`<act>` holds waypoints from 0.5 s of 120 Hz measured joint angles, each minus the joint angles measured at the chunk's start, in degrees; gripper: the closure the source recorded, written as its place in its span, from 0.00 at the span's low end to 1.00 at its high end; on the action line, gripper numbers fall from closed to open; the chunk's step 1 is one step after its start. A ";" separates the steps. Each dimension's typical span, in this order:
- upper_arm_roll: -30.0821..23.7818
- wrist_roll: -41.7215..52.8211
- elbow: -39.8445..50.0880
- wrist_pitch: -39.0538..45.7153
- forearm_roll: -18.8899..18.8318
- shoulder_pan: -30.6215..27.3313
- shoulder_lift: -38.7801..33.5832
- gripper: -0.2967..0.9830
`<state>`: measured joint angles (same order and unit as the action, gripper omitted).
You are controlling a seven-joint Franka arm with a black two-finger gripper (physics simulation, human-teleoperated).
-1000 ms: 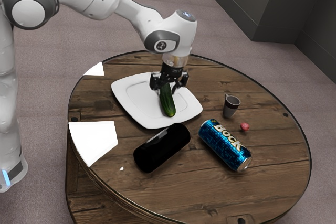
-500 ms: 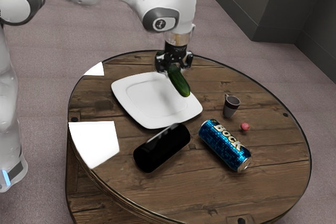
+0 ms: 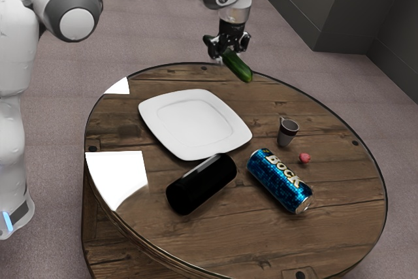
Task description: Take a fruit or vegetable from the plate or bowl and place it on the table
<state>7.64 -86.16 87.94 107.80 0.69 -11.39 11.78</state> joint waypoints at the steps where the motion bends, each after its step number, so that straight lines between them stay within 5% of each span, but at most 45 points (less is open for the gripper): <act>1: -0.01 0.05 -0.42 -0.24 0.06 -0.19 0.38 0.60; 48: -0.73 2.11 -24.61 -9.90 1.29 -6.00 21.27 0.61; 60: -1.00 2.76 -25.10 -9.61 1.27 -6.08 21.73 0.45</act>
<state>6.65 -83.40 62.83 98.20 1.96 -17.47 33.50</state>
